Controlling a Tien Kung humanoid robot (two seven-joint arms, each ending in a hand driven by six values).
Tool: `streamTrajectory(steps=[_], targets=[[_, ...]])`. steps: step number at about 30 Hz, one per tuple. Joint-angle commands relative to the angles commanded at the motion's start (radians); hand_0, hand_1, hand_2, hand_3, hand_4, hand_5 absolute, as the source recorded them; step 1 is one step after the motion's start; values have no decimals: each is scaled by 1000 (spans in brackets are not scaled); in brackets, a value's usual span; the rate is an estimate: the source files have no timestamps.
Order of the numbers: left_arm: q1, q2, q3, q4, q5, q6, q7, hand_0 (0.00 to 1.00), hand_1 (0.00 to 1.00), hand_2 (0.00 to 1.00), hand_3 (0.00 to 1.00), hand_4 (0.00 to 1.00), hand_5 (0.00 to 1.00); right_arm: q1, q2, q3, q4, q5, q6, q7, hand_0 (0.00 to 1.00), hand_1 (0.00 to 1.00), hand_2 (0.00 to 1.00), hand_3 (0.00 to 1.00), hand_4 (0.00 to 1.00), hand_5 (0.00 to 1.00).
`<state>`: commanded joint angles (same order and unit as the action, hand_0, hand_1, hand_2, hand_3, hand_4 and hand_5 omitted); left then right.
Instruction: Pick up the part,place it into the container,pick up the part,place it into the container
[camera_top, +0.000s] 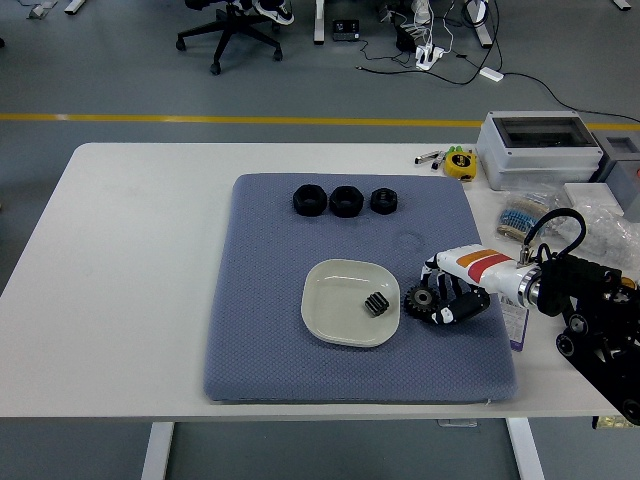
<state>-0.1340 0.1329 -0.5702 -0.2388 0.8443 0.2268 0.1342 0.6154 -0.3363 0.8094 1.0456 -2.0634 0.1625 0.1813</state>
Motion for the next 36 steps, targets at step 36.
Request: streamTrajectory(steps=[36], targets=[[3,3,-8,1,7,2,2,680,651,643,554,620,582,78,52,-86,182,-8,-47,-73,28,113,232,346,496,106]])
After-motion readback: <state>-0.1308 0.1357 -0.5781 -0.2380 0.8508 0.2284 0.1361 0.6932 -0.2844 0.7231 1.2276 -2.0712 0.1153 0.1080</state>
